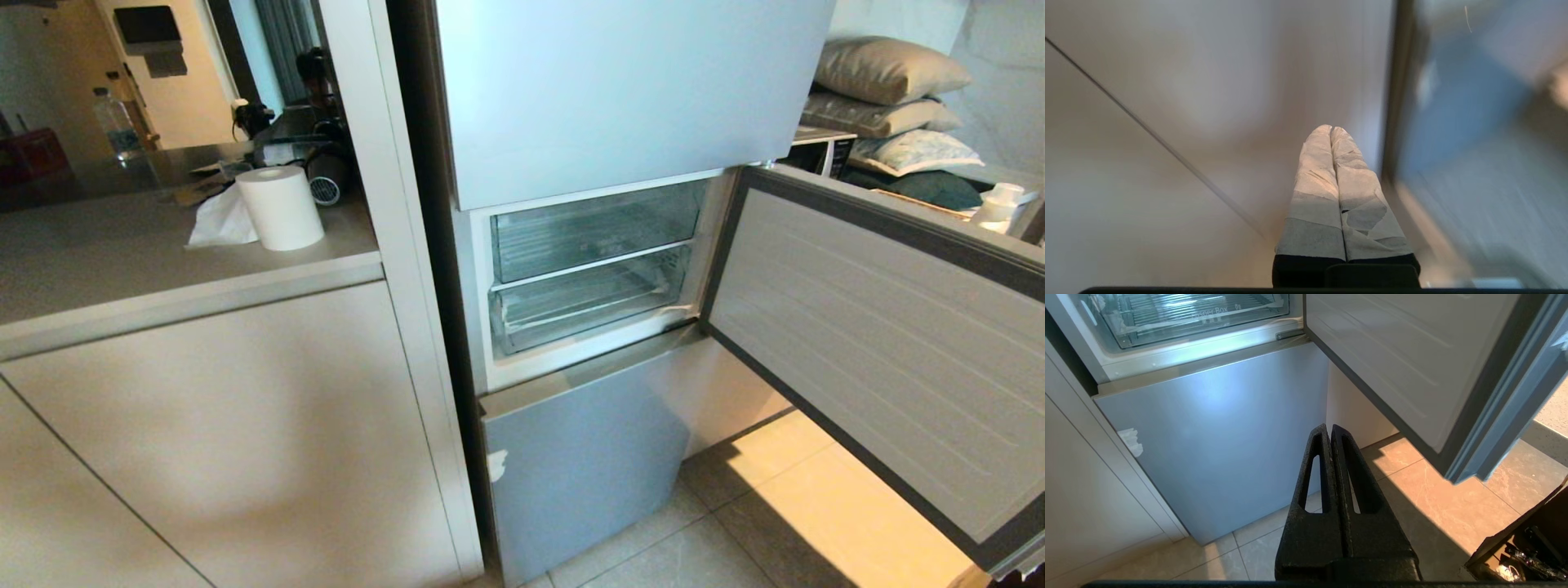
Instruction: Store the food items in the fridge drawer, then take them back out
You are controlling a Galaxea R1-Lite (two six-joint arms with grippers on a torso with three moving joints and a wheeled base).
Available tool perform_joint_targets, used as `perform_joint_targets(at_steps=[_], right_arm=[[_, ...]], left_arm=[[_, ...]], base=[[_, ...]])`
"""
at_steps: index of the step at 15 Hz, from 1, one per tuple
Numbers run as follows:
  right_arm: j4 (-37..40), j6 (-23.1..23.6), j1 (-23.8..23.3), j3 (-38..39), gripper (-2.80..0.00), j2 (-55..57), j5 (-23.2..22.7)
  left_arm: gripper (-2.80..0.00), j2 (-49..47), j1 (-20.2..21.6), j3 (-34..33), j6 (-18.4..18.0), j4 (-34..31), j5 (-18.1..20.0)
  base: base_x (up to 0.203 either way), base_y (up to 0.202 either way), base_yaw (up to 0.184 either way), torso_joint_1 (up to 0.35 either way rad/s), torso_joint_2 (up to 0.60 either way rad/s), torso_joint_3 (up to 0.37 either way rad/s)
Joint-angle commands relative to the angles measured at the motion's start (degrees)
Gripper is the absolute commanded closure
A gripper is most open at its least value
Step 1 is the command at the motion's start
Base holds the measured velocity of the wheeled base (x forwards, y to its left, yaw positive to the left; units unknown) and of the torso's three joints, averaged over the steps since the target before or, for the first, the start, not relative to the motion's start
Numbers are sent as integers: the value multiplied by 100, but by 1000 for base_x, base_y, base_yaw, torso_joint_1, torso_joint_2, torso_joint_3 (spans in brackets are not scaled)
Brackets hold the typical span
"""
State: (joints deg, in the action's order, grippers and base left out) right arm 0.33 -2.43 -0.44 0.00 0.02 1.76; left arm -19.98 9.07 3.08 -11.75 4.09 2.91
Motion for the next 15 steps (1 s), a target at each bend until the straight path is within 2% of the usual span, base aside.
perform_joint_targets(at_steps=[1,3,6,7,11,13,15], right_arm=[[2,-4,0,0,0,6,0],[2,-4,0,0,0,6,0],[2,3,0,0,0,6,0],[2,-3,0,0,0,6,0],[63,53,0,-93,0,31,27],[300,-42,0,-704,0,482,163],[481,-307,4,-1265,0,1363,329]], left_arm=[[0,344,-39,-210,366,-712,-3],[0,100,-175,-203,366,-712,17],[0,218,-1301,-242,398,-621,13],[0,374,-1496,-291,371,-438,1],[0,-63,-1336,-310,476,-461,-180],[0,-148,-1020,-308,481,-478,-181],[0,14,-1018,-305,469,-474,-181]], base=[[0,0,0,0,0,0],[0,0,0,0,0,0],[0,0,0,0,0,0],[0,0,0,0,0,0],[0,0,0,0,0,0],[0,0,0,0,0,0],[0,0,0,0,0,0]])
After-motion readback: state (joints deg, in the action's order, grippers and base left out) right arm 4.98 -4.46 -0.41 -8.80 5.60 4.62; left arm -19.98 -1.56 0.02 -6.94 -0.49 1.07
